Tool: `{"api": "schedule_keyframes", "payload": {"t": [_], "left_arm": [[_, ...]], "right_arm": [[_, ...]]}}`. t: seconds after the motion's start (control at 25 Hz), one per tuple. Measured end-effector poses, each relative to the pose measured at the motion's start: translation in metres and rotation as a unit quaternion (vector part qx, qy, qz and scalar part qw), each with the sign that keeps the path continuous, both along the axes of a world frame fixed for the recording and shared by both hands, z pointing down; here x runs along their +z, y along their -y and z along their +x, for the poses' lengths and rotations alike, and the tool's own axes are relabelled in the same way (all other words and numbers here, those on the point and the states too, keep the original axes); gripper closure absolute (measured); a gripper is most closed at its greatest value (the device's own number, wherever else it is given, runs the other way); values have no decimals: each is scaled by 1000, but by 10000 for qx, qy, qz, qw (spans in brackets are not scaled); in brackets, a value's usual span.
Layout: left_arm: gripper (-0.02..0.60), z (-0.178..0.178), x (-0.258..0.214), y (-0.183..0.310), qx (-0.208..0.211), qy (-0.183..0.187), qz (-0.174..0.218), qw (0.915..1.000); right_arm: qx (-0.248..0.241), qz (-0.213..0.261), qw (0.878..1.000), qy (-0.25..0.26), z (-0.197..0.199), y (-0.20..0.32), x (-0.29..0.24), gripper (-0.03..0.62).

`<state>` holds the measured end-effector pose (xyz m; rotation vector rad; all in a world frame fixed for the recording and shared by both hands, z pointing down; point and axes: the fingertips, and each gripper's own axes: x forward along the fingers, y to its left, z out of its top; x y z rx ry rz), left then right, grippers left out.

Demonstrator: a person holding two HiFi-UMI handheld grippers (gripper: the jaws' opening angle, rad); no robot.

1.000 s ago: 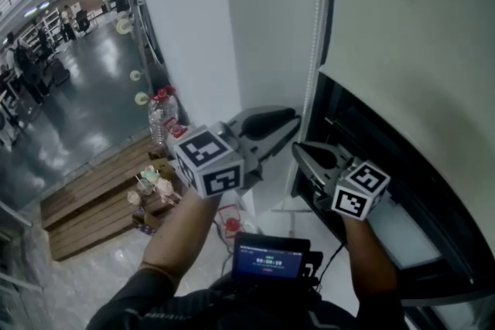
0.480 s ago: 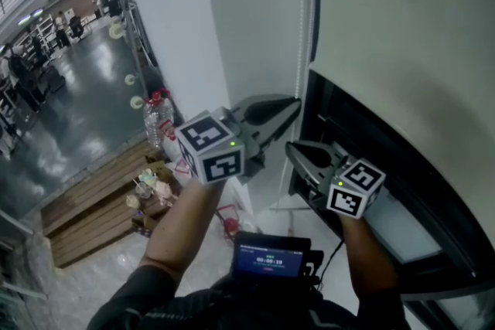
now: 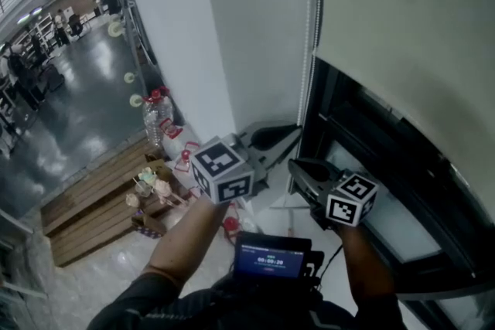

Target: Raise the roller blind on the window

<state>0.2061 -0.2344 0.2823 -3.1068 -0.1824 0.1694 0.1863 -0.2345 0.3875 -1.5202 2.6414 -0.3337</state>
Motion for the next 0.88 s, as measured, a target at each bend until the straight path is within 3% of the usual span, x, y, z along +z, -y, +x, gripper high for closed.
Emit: {"api": "schedule_keyframes", "payload": {"t": [0.32,0.48,0.68,0.88], "left_arm": [[580,1,31,-5,-22,116,-133,9998],[580,-1,30,-8,11,106,-99,9999],[580,-6,30,-7,16,92,-98,9999],[580,-7,30,-10,78,63,-121,9999]], "right_arm": [[12,-310,9995,24,-1,-5,30,591],[183,-268,9982,-501,9,-14,24,557],[387,451,9937,-952,30,-33,-47,525],[275,1200,9886,-872,22,-30,-130,525]]}}
